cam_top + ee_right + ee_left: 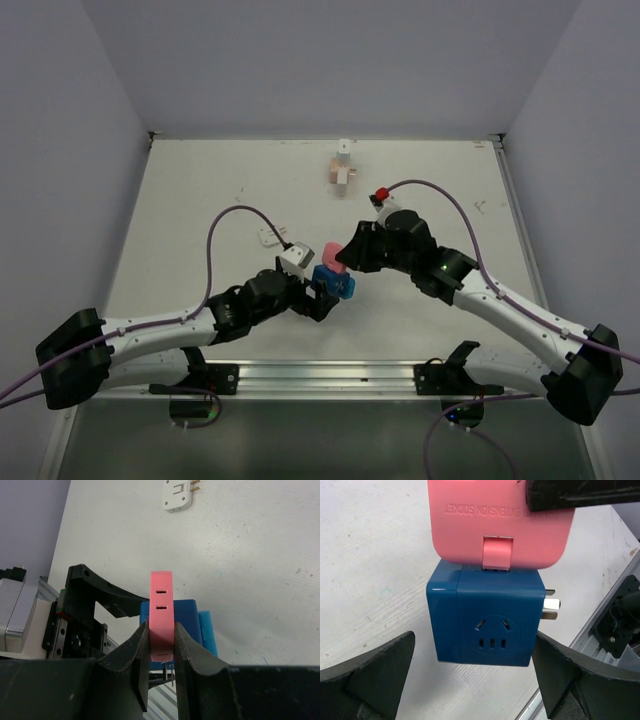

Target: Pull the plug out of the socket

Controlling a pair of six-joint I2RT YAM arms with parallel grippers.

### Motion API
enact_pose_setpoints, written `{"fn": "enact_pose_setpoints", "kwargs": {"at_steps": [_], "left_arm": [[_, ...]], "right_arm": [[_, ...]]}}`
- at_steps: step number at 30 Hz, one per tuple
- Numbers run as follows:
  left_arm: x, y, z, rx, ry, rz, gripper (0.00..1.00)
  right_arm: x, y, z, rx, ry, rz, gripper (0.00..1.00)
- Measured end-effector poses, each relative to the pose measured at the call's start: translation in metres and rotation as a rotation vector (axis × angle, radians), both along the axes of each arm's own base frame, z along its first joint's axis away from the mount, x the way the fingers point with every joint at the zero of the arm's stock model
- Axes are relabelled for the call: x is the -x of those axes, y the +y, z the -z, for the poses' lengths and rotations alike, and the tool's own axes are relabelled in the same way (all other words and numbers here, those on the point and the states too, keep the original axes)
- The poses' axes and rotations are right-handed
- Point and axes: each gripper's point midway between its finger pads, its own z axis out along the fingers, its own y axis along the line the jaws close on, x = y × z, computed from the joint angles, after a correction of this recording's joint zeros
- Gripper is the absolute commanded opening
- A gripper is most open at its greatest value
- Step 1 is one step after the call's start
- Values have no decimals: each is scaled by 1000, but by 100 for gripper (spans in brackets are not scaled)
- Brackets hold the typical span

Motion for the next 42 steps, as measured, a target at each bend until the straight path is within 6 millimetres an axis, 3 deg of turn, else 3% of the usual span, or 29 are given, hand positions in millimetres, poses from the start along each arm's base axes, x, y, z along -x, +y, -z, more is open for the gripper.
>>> {"fn": "enact_pose_setpoints", "kwargs": {"at_steps": [5, 15, 21, 23, 24, 27, 42], "left_arm": [[-8, 5, 6, -25, -2, -10, 98], [-8, -3, 14, -46, 17, 46, 87], [-5, -7, 11, -34, 13, 79, 59], [-4, -8, 10, -33, 8, 89, 44], [-4, -8, 11, -32, 10, 91, 29], [-3, -7, 11, -31, 10, 94, 0], [-1, -16, 15, 43, 102, 75, 0]], "right_arm": [[6, 6, 0, 1, -5, -27, 0], [12, 10, 1, 15, -18, -56, 0], [12, 13, 0, 14, -27, -67, 0], [12, 14, 0, 14, -31, -68, 0], [12, 14, 1, 15, -31, -69, 0], [12, 14, 1, 17, -34, -70, 0], [-5, 14, 0, 156, -23, -46, 0]]}}
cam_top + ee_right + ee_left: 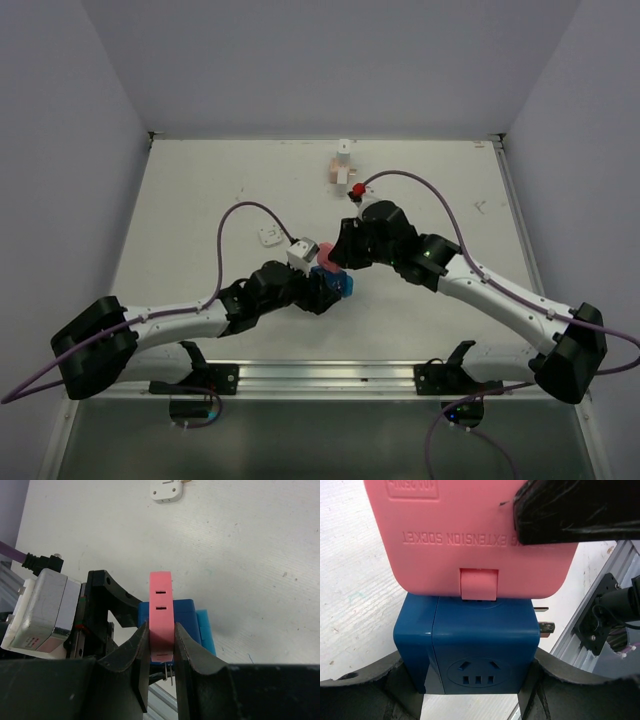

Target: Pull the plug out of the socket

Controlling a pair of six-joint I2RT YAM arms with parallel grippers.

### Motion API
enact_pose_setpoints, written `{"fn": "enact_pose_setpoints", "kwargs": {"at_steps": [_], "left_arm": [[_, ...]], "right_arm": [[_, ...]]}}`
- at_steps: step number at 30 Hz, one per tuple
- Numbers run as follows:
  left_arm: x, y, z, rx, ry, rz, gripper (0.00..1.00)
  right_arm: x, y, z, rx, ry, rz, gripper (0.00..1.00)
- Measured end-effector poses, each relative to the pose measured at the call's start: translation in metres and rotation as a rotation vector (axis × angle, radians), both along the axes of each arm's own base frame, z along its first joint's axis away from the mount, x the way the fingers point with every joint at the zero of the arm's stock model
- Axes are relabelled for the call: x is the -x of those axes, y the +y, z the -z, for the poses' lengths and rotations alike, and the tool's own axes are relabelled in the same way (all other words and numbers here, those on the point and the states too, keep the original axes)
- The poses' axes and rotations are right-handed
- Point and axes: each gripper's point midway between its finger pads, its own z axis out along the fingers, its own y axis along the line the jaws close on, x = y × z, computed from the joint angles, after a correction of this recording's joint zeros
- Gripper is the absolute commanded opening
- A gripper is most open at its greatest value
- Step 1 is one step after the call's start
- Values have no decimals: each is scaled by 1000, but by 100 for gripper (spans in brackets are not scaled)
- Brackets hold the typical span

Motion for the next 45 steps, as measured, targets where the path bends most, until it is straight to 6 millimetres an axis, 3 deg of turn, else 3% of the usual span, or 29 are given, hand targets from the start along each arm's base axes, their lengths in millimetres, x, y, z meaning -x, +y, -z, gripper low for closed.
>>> {"fn": "enact_pose_setpoints", "kwargs": {"at_steps": [5, 9, 12, 17, 20, 23, 29, 33, 36, 41, 45], "left_arm": [[0, 0, 6, -5, 35, -20, 0], [24, 16, 55, -156, 157, 18, 0], [28, 16, 59, -163, 176, 29, 0], [31, 20, 57, -166, 178, 28, 0], [32, 28, 51, -158, 163, 12, 0], [30, 35, 36, -125, 128, -13, 0], [13, 51, -20, 12, -7, -107, 0], [-4, 71, -54, 88, -91, -197, 0], [-15, 89, -55, 75, -106, -265, 0], [-20, 108, -39, -2, -80, -328, 0], [-19, 112, -32, -28, -65, -336, 0]], "right_arm": [[-17, -2, -7, 29, -7, 28, 0], [-65, -11, -64, -40, -170, 152, 0], [-82, -17, -92, -79, -247, 200, 0], [-95, -26, -91, -61, -260, 241, 0], [-99, -32, -73, -39, -237, 256, 0], [-98, -32, -40, -13, -177, 250, 0], [-86, -14, 47, 7, 5, 189, 0], [-86, 9, 88, -30, 107, 146, 0], [-90, 26, 107, -72, 150, 125, 0], [-99, 54, 140, -119, 220, 99, 0], [-106, 75, 148, -194, 247, 82, 11]]}}
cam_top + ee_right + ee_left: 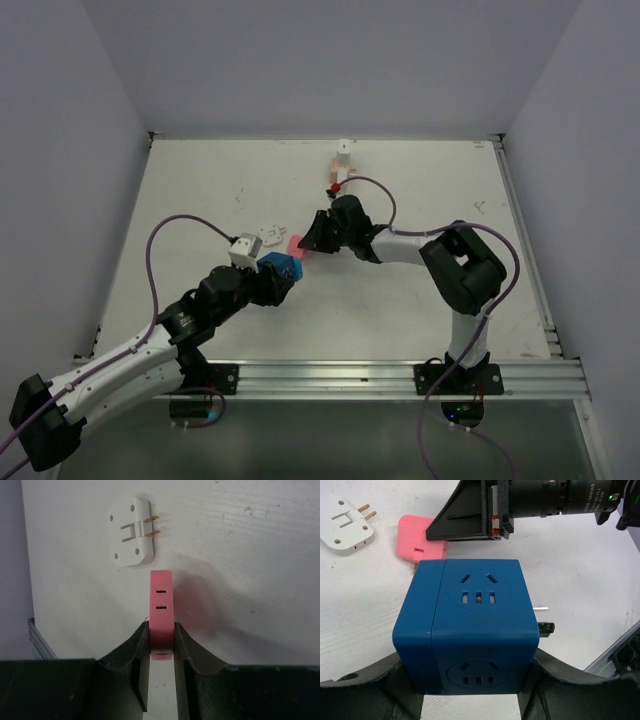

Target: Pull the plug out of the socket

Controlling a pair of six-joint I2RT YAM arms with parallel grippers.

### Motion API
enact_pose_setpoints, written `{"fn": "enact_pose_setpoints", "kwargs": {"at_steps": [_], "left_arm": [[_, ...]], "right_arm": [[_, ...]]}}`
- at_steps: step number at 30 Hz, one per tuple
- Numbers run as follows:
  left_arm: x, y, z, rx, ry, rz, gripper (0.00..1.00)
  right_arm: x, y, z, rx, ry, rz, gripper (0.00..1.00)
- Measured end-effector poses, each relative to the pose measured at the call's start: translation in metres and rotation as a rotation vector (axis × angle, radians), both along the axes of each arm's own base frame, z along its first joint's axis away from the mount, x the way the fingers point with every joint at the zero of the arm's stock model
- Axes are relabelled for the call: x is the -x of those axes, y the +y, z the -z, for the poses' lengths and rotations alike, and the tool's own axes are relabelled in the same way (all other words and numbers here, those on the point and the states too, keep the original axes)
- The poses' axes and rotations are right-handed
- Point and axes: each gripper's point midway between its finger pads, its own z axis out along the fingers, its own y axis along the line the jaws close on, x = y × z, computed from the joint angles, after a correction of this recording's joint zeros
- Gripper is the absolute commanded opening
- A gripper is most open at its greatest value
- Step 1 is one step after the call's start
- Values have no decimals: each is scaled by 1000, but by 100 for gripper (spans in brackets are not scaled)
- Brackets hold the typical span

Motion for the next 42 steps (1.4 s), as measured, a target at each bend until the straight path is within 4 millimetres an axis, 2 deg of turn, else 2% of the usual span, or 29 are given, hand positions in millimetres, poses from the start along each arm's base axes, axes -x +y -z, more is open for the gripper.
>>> {"fn": "enact_pose_setpoints", "kwargs": {"at_steps": [1, 4, 5, 8, 9, 12, 14, 17, 22, 26, 29, 32, 37, 42], "left_arm": [[0, 0, 0, 0, 0, -1, 0], [0, 0, 0, 0, 0, -1, 0], [0, 0, 0, 0, 0, -1, 0], [0, 0, 0, 1, 0, -1, 0], [0, 0, 0, 1, 0, -1, 0], [0, 0, 0, 1, 3, 1, 0], [0, -1, 2, -1, 8, 3, 0], [0, -1, 4, -5, 20, 2, 0], [-5, -7, 3, 0, 43, -6, 0], [-11, -15, -2, 14, 62, -14, 0], [-18, -23, -9, 22, 73, -22, 0], [-24, -28, -19, 41, 76, -36, 0], [-27, -34, -29, 92, 76, -43, 0], [-23, -39, -30, 116, 96, -22, 0]], "right_arm": [[-1, 3, 1, -12, 3, -1, 15], [-3, 8, 1, -37, 6, 4, 37], [-3, 8, 1, -36, 6, 7, 53], [-3, 4, 5, -16, 3, 11, 78], [-1, 1, 7, -1, 6, 10, 80], [10, -13, 10, 52, 3, 6, 82], [18, -24, 2, 76, -16, -6, 82], [31, -40, -22, 94, -78, -25, 81], [56, -62, -81, 90, -242, -72, 79], [84, -62, -105, 93, -325, -134, 78], [104, -63, -102, 117, -334, -181, 77], [117, -67, -96, 149, -330, -209, 77], [120, -70, -90, 174, -327, -211, 75], [120, -68, -91, 169, -333, -210, 75]]}}
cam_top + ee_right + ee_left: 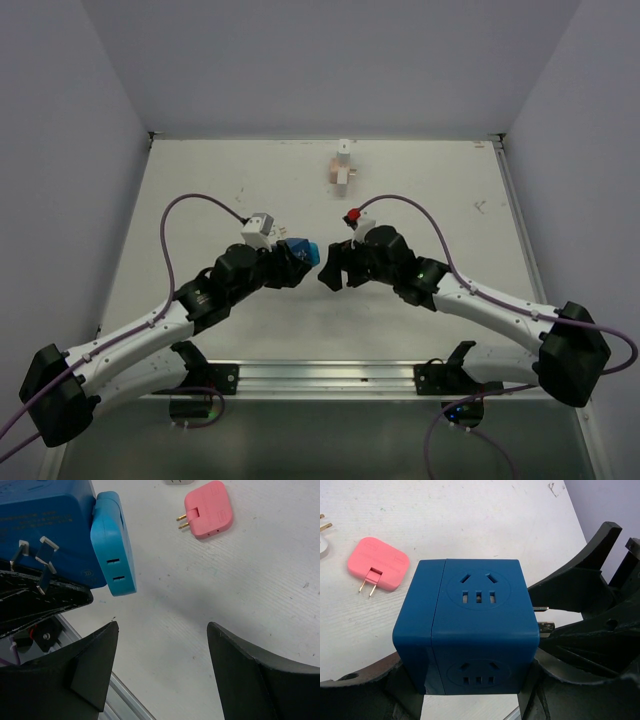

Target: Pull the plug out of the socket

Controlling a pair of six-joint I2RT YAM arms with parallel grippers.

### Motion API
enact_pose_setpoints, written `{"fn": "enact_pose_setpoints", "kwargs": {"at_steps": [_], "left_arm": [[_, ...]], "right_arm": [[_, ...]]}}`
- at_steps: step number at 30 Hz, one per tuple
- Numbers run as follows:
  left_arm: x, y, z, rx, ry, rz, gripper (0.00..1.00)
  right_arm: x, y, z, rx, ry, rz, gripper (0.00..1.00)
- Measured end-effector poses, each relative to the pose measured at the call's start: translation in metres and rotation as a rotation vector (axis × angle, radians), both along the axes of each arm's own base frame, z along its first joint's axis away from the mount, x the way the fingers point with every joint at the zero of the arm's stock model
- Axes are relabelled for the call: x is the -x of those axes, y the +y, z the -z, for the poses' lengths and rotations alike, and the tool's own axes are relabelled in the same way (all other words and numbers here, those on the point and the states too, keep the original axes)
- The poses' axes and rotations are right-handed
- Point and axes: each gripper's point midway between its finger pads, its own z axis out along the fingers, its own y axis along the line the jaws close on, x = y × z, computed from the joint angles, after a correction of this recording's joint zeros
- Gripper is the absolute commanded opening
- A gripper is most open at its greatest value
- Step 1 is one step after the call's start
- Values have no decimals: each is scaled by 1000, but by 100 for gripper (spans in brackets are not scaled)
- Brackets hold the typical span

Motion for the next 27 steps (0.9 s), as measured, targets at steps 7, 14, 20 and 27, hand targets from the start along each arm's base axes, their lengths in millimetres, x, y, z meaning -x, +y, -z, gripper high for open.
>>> {"fn": "enact_pose_setpoints", "kwargs": {"at_steps": [7, 14, 20, 27], "left_arm": [[3, -4, -2, 22, 13, 20, 0], [5, -8, -5, 38, 9, 40, 0], [6, -9, -6, 45, 5, 47, 0], [11, -9, -12, 61, -2, 65, 0]], "right_arm": [[2, 7, 9, 16, 21, -11, 74], [1, 13, 4, 2, 19, -15, 74], [-3, 15, -2, -13, 6, 4, 73], [-12, 9, 0, 15, -22, 54, 67]]}}
